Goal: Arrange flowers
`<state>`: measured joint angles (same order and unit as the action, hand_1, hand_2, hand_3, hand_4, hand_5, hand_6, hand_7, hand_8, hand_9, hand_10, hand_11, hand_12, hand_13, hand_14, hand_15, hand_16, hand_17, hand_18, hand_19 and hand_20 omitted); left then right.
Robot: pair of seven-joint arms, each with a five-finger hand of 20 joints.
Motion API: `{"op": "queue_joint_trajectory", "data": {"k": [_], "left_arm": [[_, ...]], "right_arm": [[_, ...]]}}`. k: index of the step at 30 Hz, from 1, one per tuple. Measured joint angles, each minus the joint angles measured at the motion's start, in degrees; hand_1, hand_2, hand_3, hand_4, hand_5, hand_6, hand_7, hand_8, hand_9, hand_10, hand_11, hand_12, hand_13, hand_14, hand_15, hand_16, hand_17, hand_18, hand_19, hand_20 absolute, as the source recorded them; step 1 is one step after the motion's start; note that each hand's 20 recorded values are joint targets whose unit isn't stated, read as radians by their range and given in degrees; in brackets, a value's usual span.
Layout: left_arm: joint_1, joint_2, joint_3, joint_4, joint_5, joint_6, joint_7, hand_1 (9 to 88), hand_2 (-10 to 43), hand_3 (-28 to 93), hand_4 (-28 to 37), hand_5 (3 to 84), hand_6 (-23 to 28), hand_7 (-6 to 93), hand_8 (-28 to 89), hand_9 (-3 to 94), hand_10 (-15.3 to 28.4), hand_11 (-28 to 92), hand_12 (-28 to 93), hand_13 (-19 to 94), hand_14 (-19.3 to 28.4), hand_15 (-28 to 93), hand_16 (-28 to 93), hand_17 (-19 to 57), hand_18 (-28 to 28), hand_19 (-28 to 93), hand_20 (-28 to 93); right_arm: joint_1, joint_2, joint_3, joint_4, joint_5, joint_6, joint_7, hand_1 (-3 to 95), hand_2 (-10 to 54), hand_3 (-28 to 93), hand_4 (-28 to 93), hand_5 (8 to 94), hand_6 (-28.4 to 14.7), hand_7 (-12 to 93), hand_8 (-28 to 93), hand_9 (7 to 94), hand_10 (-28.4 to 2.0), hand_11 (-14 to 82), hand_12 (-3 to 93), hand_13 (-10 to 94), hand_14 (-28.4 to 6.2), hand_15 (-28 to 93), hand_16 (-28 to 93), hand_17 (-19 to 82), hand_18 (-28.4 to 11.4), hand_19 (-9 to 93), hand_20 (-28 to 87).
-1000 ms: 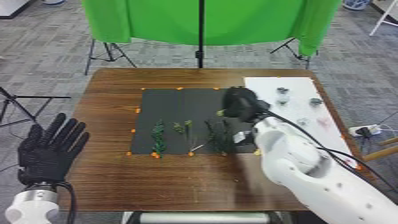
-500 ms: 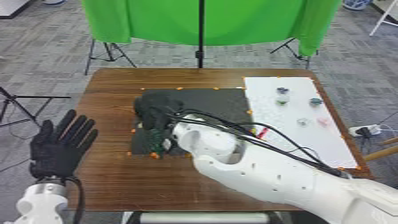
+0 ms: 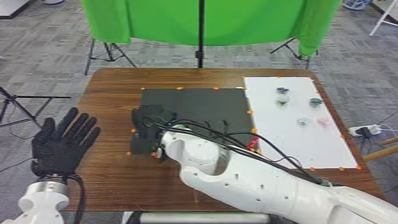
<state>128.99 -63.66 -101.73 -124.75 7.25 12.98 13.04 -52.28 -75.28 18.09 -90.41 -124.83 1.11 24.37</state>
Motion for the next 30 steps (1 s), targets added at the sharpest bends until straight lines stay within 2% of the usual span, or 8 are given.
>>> {"op": "queue_joint_trajectory", "data": {"k": [3, 8, 12, 18, 25, 28, 30], "left_arm": [[0.02, -0.02, -0.03, 0.03, -0.09, 0.0, -0.11, 28.3, 13.2, 72, -28.3, 44.9, 9.8, 11.6, -7, 38.1, 16.0, 17, 13, 28, 15.1, 29, -4, -4.6, 12.7, 25, 14], [-0.16, -0.01, -0.03, 0.3, -0.08, 0.0, -0.34, 30.7, 10.2, 72, -28.3, 44.8, 9.9, 11.6, -7, 38.1, 15.9, 17, 13, 28, 15.0, 29, -4, -4.6, 12.7, 25, 14], [-0.19, -0.01, -0.04, 0.38, -0.03, 0.0, -0.43, 31.1, 9.8, 72, -28.3, 44.8, 9.9, 11.6, -7, 38.0, 16.0, 17, 13, 28, 14.9, 29, -4, -4.7, 12.7, 25, 14], [-0.2, -0.2, -0.14, 0.41, -0.04, -0.01, -0.71, 30.8, 10.3, 71, -28.3, 44.7, 9.9, 11.5, -7, 37.9, 15.9, 17, 13, 28, 14.8, 29, -4, -4.7, 12.8, 25, 14], [0.65, -1.47, -1.32, 0.29, -0.04, -0.08, -0.8, 29.3, 12.4, 71, -28.3, 44.8, 9.9, 11.5, -7, 38.0, 15.8, 17, 13, 28, 15.0, 29, -4, -4.7, 12.7, 25, 14], [1.2, -1.64, -1.57, 0.32, -0.06, -0.01, -0.78, 29.0, 12.6, 71, -28.3, 44.8, 9.9, 11.5, -7, 38.0, 15.8, 17, 13, 28, 15.0, 29, -4, -4.7, 12.8, 25, 14], [1.14, -1.65, -1.57, 0.45, -0.06, -0.01, -0.8, 28.9, 12.7, 71, -28.3, 44.9, 9.9, 11.5, -7, 38.0, 15.8, 17, 13, 28, 15.0, 29, -4, -4.7, 12.7, 25, 14]], "right_arm": [[-1.03, 0.01, 0.57, -0.09, 0.01, 0.47, 0.61, 58.7, -9.5, 69, -28, 67.1, -2.7, 28, -1, 65.6, -13.3, 19.0, 17.5, 61, -9.2, 45, 37, 26, -22.5, 77, 41], [-2.0, 0.06, 1.28, -0.33, -0.01, -0.48, 1.36, 57.0, -9.5, 71, -28, 65.4, -2.0, 24, -6, 63.8, -13.6, 19.2, 16.6, 61, -9.6, 46, 35, 26, -22.6, 77, 39], [-2.09, 0.17, 1.34, -0.4, 0.08, -0.53, 2.25, 56.8, -9.5, 71, -28, 64.8, -1.8, 23, -13, 63.6, -13.8, 19.1, 16.3, 60, -9.7, 46, 34, 26, -22.7, 77, 39], [-3.6, 0.53, 4.03, -1.82, 0.94, -0.69, 3.65, 55.5, -9.5, 72, -28, 61.7, -3.1, 21, -14, 61.0, -14.7, 18.4, 16.2, 60, -10.4, 47, 33, 26, -23.0, 77, 38], [-8.47, 4.25, 13.52, -9.98, 7.51, -1.02, 5.36, 52.0, -9.5, 74, -28, 60.5, -3.6, 20, -13, 60.0, -15.2, 18.7, 16.9, 57, -12.4, 54, 29, 24, -22.7, 77, 39], [-9.02, 7.78, 17.38, -13.69, 11.71, -5.36, 4.9, 50.8, -9.5, 75, -28, 61.4, -3.3, 20, -13, 60.5, -14.7, 18.9, 17.2, 57, -13.1, 57, 28, 24, -22.9, 77, 39], [-9.33, 10.49, 19.68, -15.94, 11.73, -9.14, 4.82, 51.6, -9.5, 73, -28, 64.0, -2.7, 23, -6, 63.6, -14.0, 20.2, 17.9, 57, -13.3, 62, 26, 24, -22.4, 78, 41]]}}
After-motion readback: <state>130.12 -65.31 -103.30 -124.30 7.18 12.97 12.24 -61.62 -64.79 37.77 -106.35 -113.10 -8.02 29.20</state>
